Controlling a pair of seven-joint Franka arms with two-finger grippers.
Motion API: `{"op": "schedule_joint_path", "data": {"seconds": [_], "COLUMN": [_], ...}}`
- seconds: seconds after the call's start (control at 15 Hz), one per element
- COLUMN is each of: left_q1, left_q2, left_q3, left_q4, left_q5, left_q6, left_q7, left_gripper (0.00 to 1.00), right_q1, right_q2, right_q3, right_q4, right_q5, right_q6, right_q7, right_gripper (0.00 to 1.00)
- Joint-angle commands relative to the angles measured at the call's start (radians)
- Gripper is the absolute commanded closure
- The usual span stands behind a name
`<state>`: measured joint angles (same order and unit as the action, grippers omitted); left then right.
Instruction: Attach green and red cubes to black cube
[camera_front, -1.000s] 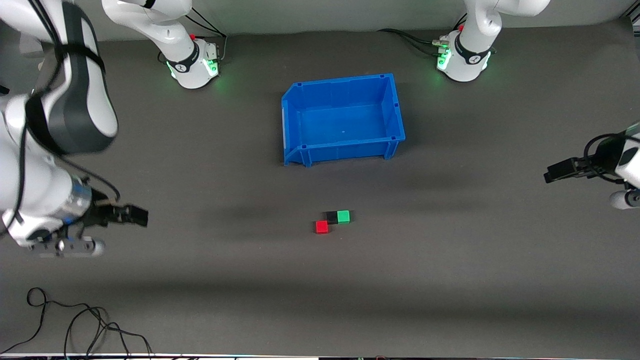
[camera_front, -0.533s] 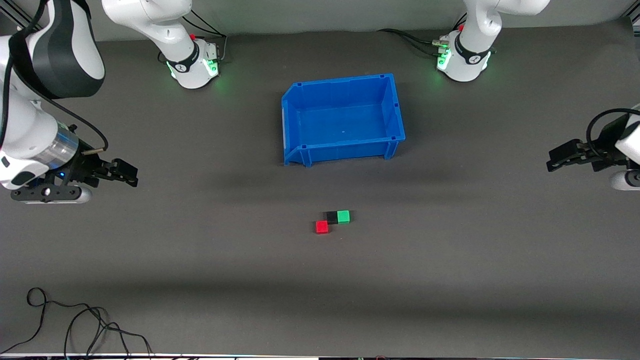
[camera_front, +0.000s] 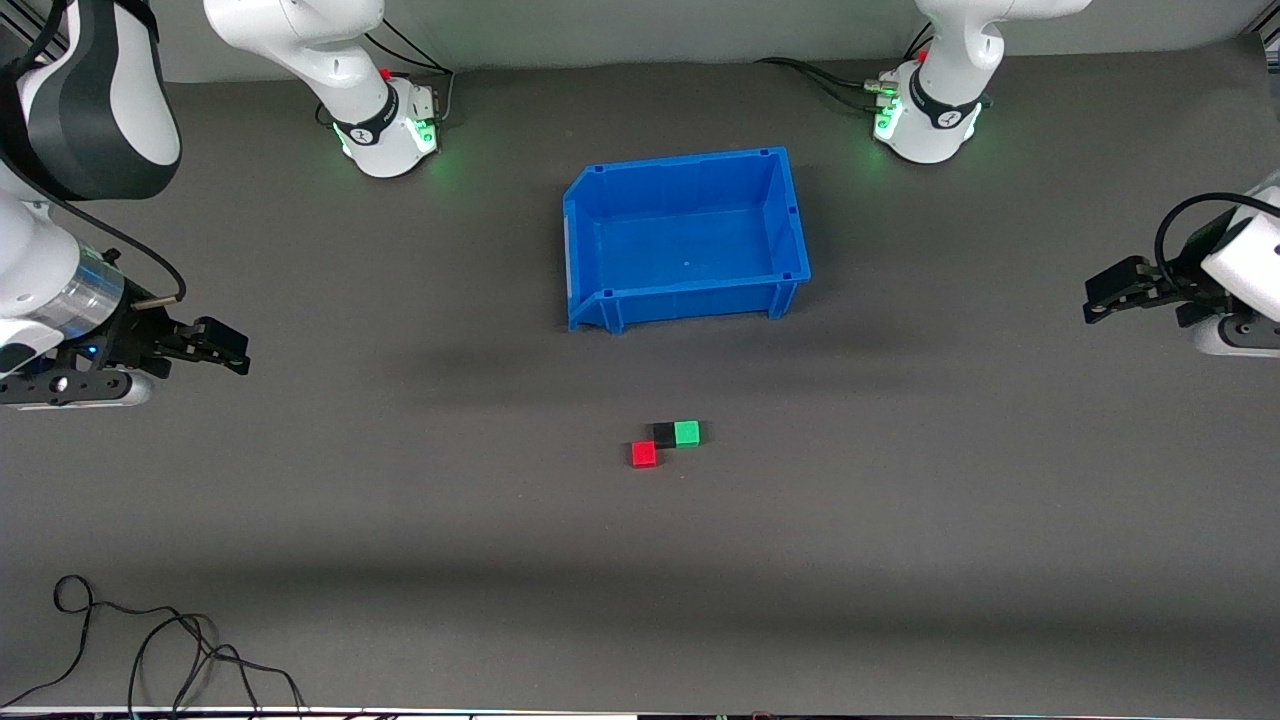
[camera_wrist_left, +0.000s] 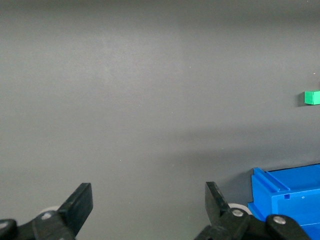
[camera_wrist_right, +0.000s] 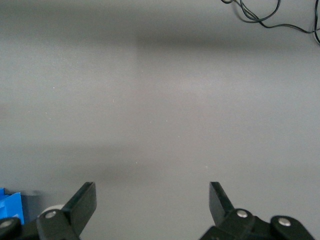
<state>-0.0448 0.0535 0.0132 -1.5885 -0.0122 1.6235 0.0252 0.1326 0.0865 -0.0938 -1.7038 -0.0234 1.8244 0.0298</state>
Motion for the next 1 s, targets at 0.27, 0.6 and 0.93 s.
{"op": "schedule_joint_path", "data": {"seconds": [0.27, 0.6, 0.93], "left_q1": [0.016, 0.017, 0.016], "left_q2": [-0.024, -0.020, -0.015], "left_q3": [-0.015, -0.012, -0.012], "left_q4": [-0.030, -0.024, -0.015], "left_q5": [0.018, 0.018, 0.018], "left_q6": [0.009, 0.004, 0.000], "left_q7": [-0.001, 0.002, 0.013], "left_gripper": [0.00, 0.00, 0.00], "right_q1": [0.004, -0.001, -0.002], "right_q2": [0.006, 0.022, 0.010], "right_q3": [-0.004, -0.004, -0.015], "right_q4": [0.029, 0.120, 0.150], "right_q5": [0.009, 0.071, 0.063], "right_q6": [-0.027, -0.158, -0.192], "right_q7": [-0.014, -0.016, -0.011], "right_gripper": [0.00, 0.00, 0.00]}}
